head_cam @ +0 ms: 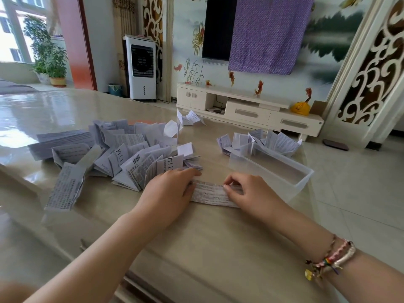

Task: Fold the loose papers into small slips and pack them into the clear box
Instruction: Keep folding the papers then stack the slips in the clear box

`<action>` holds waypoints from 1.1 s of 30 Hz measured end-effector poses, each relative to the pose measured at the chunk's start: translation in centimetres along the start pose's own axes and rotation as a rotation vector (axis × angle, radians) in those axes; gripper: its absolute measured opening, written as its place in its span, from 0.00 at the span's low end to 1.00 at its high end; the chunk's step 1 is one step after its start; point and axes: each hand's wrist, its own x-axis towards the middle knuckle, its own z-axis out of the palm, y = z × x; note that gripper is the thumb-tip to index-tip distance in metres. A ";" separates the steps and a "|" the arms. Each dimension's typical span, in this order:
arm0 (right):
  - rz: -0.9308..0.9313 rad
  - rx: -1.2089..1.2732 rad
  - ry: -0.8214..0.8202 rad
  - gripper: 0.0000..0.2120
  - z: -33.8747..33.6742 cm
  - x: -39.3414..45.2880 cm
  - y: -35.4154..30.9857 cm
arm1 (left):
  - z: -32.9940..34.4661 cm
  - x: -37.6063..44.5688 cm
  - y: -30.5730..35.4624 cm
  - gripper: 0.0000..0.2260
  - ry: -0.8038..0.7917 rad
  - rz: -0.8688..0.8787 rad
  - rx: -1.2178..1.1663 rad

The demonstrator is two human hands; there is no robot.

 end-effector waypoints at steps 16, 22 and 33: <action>-0.290 -0.166 -0.125 0.18 -0.2 -1.1 0.7 | 1.1 0.5 -0.2 0.16 -0.082 0.320 0.098; -0.340 -0.345 -0.092 0.13 -0.7 -1.0 -0.1 | 1.2 0.2 -0.2 0.19 0.017 0.354 0.123; -0.146 -0.007 0.354 0.05 -1.2 0.9 -2.4 | -0.6 1.4 1.8 0.08 0.141 -0.138 -0.279</action>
